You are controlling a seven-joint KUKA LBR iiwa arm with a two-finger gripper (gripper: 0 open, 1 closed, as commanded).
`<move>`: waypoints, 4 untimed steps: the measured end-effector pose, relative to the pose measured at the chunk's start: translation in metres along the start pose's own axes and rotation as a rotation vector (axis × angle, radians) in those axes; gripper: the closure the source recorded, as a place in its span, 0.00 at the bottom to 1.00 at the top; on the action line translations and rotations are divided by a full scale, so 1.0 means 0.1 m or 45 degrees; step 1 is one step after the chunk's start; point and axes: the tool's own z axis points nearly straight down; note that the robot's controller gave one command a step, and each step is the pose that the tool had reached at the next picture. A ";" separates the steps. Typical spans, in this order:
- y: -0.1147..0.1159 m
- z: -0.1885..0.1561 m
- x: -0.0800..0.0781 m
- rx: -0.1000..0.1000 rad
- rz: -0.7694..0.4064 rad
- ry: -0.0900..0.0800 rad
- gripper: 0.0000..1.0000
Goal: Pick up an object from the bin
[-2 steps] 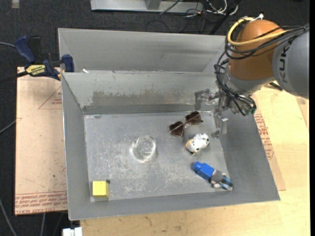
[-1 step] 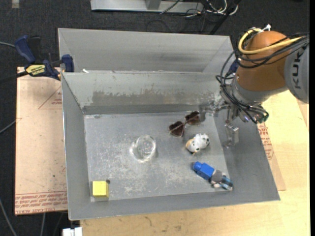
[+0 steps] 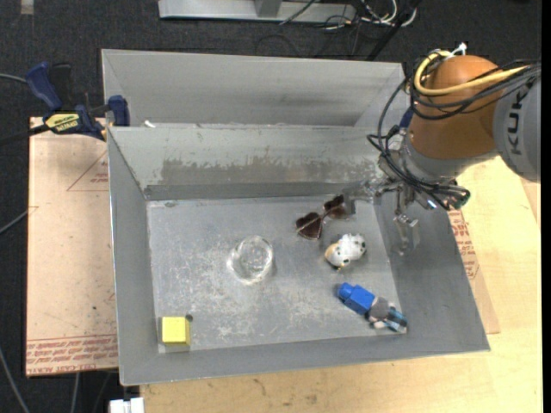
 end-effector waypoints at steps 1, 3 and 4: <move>0.13 0.75 -0.04 -0.007 -0.371 0.003 0.00; 0.04 0.72 -0.04 -0.002 -0.393 0.000 1.00; 0.05 0.68 -0.03 -0.009 -0.393 0.004 1.00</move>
Offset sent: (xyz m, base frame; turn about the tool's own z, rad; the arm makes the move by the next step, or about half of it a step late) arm 0.0006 0.0051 -0.0720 -0.3129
